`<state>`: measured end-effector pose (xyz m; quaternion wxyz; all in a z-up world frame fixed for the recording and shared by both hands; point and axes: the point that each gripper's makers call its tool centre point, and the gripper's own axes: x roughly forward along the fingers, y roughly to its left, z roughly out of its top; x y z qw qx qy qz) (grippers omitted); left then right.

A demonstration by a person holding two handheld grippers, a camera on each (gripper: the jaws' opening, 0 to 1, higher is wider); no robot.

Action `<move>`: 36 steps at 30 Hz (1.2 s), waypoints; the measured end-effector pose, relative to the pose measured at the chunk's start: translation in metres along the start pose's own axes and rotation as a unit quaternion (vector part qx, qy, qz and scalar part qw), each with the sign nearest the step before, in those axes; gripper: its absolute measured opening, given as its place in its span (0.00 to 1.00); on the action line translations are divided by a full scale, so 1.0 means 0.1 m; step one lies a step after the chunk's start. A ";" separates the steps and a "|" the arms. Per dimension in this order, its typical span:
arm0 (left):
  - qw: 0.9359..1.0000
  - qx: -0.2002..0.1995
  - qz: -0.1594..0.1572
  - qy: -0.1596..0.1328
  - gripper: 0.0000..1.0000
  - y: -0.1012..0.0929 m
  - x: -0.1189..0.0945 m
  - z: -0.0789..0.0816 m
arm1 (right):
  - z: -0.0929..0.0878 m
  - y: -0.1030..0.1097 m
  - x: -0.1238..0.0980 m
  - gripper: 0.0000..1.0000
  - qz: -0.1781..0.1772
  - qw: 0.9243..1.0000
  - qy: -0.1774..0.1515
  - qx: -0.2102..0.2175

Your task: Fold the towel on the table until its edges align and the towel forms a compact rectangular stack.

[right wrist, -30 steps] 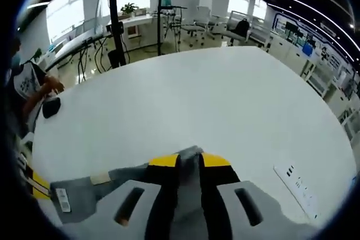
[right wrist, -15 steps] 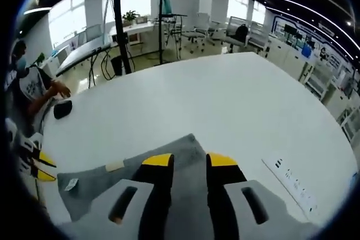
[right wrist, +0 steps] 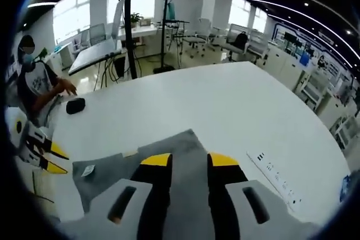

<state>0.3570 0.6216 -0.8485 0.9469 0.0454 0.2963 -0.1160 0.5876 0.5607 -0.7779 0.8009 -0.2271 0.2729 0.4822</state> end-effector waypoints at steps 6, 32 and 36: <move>1.000 0.018 -0.015 -0.001 0.21 -0.10 -0.06 0.07 | -0.01 -0.04 -0.21 0.27 -0.002 1.000 -0.001 -0.009; 0.993 0.091 -0.081 -0.007 0.22 -0.74 -0.15 0.33 | -0.34 -0.10 -1.14 0.26 -0.026 0.999 -0.012 0.015; 0.990 0.102 -0.091 -0.019 0.22 -0.91 -0.16 0.47 | -0.43 -0.11 -1.27 0.26 -0.030 0.999 -0.011 0.019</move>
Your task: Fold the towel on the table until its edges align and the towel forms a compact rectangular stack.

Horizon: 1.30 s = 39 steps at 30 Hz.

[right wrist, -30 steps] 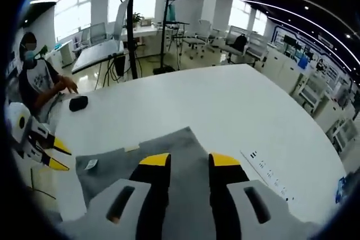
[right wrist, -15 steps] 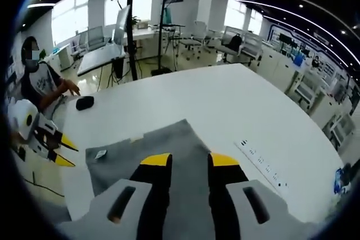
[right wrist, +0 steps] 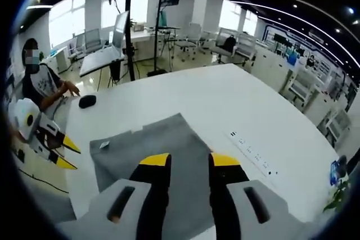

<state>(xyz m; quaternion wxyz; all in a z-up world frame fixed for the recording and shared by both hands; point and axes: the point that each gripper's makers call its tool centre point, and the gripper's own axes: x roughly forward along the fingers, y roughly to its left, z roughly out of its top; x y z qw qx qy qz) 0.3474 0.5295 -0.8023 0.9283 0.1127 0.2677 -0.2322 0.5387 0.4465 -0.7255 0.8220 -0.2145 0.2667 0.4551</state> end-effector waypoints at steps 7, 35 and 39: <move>1.000 0.013 -0.027 -0.002 0.22 -0.26 0.15 0.09 | -0.17 -0.13 -0.15 0.26 -0.012 1.000 0.004 0.016; 0.991 0.066 -0.112 0.030 0.22 -1.05 0.58 -0.08 | -0.68 -0.54 -0.61 0.26 -0.057 0.996 0.030 0.060; 0.989 0.067 -0.120 0.048 0.21 -1.08 0.68 -0.26 | -0.69 -0.58 -0.65 0.26 -0.060 0.996 0.026 0.064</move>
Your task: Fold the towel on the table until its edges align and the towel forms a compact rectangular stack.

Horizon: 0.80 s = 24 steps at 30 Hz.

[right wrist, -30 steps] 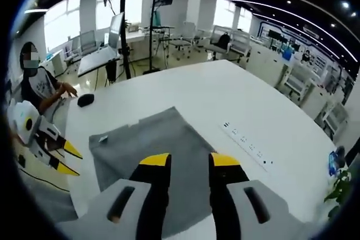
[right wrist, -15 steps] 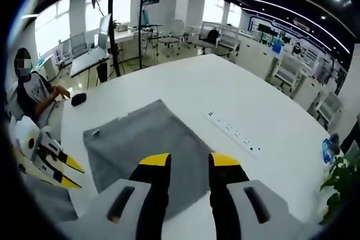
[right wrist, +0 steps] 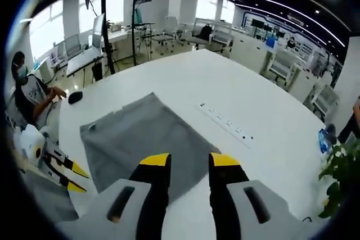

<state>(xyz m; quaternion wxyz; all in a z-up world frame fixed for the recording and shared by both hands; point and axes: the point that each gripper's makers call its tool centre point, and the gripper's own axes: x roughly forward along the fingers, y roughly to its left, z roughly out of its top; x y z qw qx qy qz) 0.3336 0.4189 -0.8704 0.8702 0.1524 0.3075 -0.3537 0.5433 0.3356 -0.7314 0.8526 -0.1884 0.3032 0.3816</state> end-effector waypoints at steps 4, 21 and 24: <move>1.000 0.005 0.001 0.011 0.21 -0.01 0.06 -0.10 | -0.04 -0.05 -0.03 0.26 -0.006 1.000 0.004 -0.012; 0.993 0.097 -0.017 0.070 0.16 0.09 0.23 -0.32 | -0.26 -0.21 -0.11 0.26 -0.014 1.000 0.013 0.007; 0.991 0.108 -0.020 0.071 0.13 0.10 0.25 -0.34 | -0.26 -0.22 -0.11 0.26 -0.015 1.000 0.013 0.010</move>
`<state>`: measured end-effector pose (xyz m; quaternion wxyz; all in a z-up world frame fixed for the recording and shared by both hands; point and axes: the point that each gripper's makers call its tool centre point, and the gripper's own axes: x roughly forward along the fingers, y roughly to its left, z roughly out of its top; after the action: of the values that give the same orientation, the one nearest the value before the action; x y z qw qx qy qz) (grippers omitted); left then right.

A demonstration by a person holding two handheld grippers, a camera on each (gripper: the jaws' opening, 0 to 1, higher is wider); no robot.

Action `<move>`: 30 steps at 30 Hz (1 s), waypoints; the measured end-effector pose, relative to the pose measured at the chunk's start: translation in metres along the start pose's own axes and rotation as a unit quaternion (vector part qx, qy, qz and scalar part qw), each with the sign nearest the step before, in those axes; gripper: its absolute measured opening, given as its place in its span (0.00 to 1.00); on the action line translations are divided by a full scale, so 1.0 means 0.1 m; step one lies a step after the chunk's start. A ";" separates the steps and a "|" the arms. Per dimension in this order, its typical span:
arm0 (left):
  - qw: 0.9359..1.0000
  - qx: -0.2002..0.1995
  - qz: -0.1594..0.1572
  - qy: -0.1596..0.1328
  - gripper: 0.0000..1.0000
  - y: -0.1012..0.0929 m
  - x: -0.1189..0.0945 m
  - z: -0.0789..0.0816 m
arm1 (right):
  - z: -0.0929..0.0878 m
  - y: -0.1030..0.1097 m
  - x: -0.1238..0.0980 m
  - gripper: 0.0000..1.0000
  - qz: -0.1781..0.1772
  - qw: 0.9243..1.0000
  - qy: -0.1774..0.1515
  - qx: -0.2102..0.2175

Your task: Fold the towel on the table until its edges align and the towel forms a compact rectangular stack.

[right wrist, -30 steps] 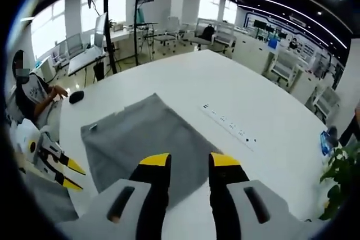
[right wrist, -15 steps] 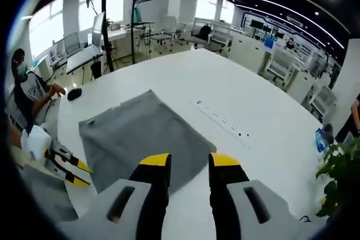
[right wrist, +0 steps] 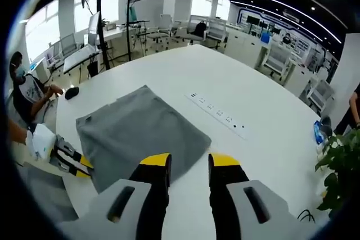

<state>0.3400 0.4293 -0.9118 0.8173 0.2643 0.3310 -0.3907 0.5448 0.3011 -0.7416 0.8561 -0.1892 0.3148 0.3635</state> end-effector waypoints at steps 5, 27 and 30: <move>1.000 -0.028 -0.009 0.007 0.07 0.03 0.02 0.01 | -0.03 -0.02 0.01 0.25 0.001 1.000 0.000 0.003; 0.996 -0.083 -0.034 0.004 0.01 -0.14 -0.11 0.09 | -0.11 0.04 0.08 0.24 0.007 1.000 0.005 0.015; 0.996 -0.077 -0.037 0.011 0.01 -0.18 -0.07 0.04 | -0.12 0.05 0.07 0.24 0.008 1.000 0.004 0.018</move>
<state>0.3238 0.4198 -0.9066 0.8161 0.1928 0.3789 -0.3915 0.5398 0.3018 -0.7552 0.8552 -0.1728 0.3263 0.3639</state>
